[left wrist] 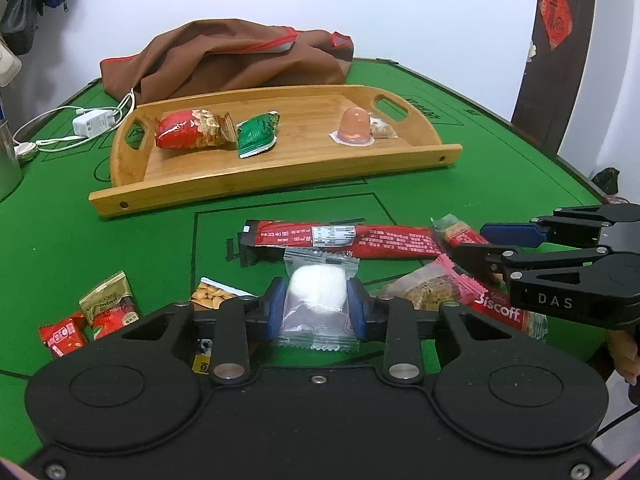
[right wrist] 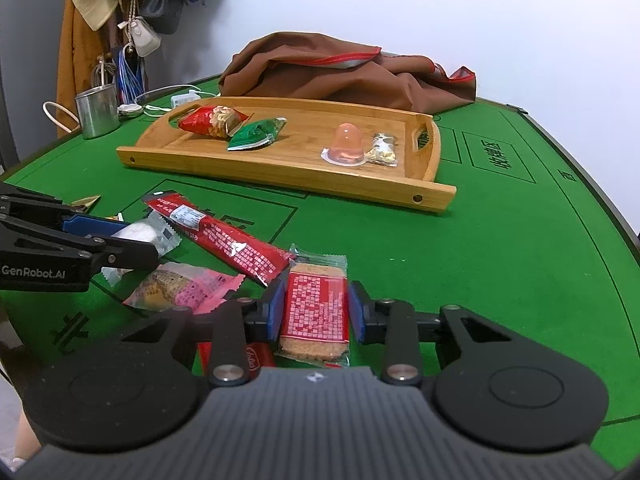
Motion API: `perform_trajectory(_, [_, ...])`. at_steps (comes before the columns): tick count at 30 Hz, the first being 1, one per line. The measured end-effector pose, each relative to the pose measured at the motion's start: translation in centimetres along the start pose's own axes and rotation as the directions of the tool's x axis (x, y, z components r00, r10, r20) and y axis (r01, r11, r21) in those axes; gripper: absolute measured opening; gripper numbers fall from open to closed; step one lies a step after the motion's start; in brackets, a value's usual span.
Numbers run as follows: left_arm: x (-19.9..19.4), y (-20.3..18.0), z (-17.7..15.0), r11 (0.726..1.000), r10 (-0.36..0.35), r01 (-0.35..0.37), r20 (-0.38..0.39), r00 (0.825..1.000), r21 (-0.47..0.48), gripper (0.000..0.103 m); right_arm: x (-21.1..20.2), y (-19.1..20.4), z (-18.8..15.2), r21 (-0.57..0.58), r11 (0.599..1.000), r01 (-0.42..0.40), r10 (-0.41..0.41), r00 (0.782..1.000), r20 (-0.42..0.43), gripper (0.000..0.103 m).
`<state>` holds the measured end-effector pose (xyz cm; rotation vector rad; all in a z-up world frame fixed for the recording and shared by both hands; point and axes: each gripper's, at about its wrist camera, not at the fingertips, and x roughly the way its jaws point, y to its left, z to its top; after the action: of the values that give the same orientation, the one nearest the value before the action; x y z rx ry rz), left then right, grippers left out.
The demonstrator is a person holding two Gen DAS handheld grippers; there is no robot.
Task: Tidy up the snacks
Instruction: 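Grasp the white candy packet with the left gripper while the right gripper grasps the red biscuit packet, then carry the white candy packet and red biscuit packet with both grippers over the tray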
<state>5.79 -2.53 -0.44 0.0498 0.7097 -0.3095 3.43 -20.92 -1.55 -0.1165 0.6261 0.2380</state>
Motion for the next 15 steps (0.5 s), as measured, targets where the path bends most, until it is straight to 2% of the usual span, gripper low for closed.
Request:
perform_trajectory(11, [-1.0,0.8,1.2,0.999,0.016,-0.015,0.021,1.0,-0.034,0.03,0.1,-1.5,1.0,0.067,0.996,0.055,-0.054,0.998,-0.02,0.038])
perform_trajectory(15, [-1.1,1.7,2.4,0.997,0.045,-0.043,0.033,0.998,-0.058,0.03,0.2,-2.2,2.1,0.094,0.994,0.062,-0.061,0.998,-0.015,0.038])
